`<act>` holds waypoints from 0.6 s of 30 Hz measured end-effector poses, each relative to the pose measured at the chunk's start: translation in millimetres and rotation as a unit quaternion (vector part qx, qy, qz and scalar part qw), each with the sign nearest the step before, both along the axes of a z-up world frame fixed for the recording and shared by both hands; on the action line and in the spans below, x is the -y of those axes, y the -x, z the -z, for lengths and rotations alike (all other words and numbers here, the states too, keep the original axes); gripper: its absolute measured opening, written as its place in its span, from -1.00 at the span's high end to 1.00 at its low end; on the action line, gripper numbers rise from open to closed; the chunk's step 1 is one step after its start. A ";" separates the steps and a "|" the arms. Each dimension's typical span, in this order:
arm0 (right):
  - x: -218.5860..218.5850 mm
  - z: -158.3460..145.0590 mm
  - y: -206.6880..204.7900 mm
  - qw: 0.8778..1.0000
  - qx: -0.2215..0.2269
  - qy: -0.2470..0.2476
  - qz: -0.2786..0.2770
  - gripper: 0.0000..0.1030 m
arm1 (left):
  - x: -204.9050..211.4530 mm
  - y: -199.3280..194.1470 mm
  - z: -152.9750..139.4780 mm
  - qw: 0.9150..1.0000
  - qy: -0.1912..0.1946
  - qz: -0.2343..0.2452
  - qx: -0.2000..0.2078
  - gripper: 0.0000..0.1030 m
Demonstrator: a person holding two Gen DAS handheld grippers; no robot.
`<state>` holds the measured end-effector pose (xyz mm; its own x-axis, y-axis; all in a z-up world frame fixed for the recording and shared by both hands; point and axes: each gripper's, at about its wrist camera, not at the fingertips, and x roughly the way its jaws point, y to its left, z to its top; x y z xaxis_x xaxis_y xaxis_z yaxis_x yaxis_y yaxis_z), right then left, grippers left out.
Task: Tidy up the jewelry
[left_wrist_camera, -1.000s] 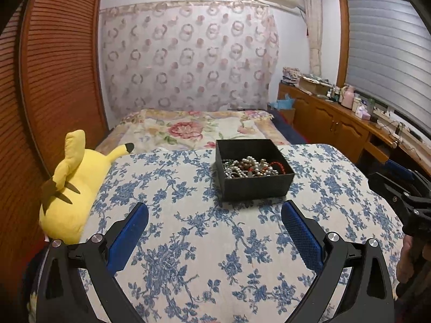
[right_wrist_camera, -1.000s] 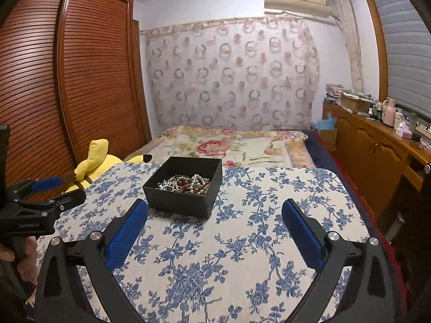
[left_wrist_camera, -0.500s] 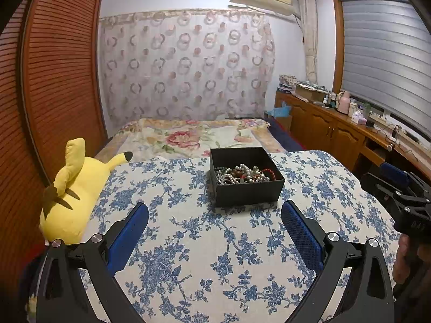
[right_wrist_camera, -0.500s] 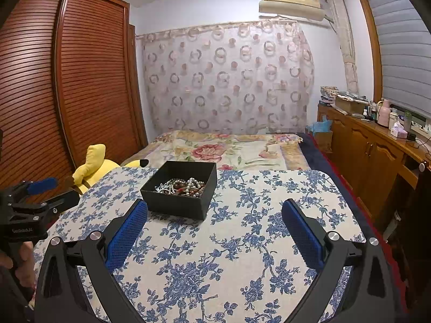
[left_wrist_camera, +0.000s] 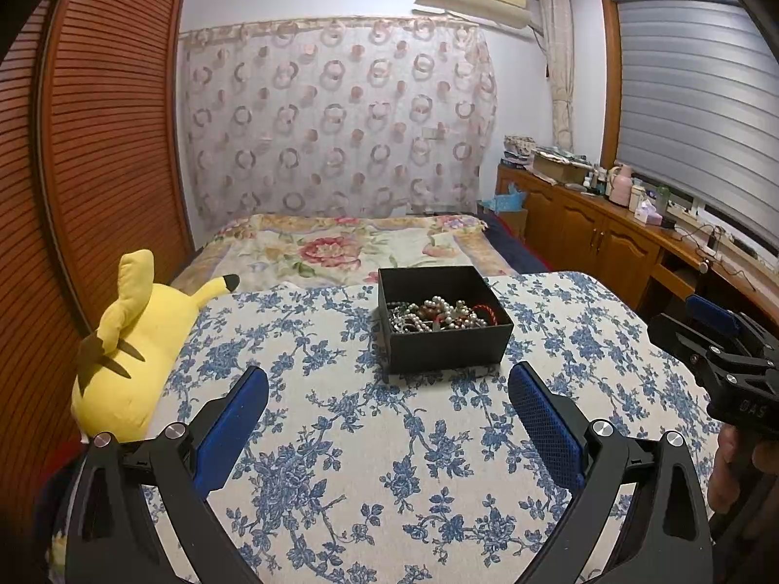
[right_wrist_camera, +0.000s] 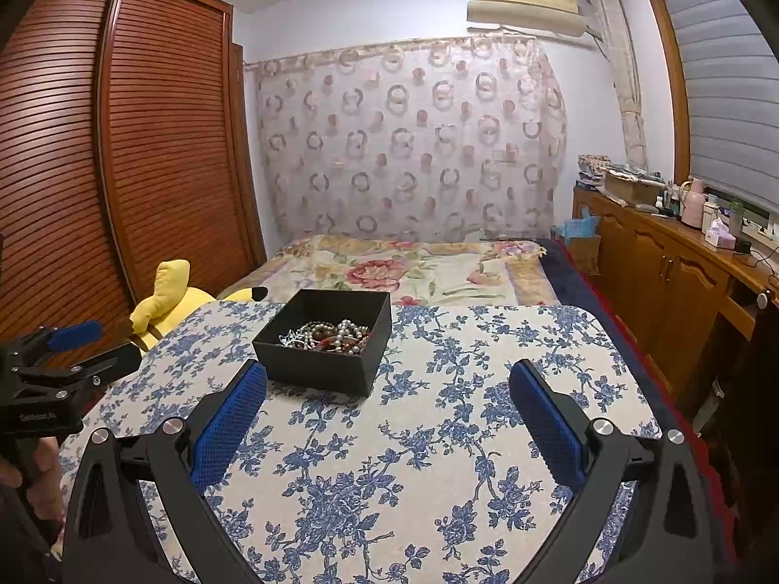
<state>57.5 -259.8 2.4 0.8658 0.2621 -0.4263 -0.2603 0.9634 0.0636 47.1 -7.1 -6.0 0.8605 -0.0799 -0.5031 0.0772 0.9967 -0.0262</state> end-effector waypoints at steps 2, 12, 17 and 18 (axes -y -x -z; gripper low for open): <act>0.3 0.1 0.0 1.000 0.000 0.001 0.001 -0.95 | 0.1 0.3 -0.1 1.000 0.000 0.000 0.001 -0.85; 0.9 1.1 0.2 1.000 0.000 0.000 0.002 -0.95 | 1.4 2.0 -1.7 1.000 0.000 0.002 0.005 -0.85; 1.7 2.0 0.1 1.000 0.000 -0.001 0.001 -0.95 | 1.6 1.9 -2.0 1.000 0.000 0.002 0.005 -0.85; 1.1 1.6 0.0 1.000 0.000 0.000 0.002 -0.95 | 1.7 2.0 -1.9 1.000 0.000 0.002 0.005 -0.85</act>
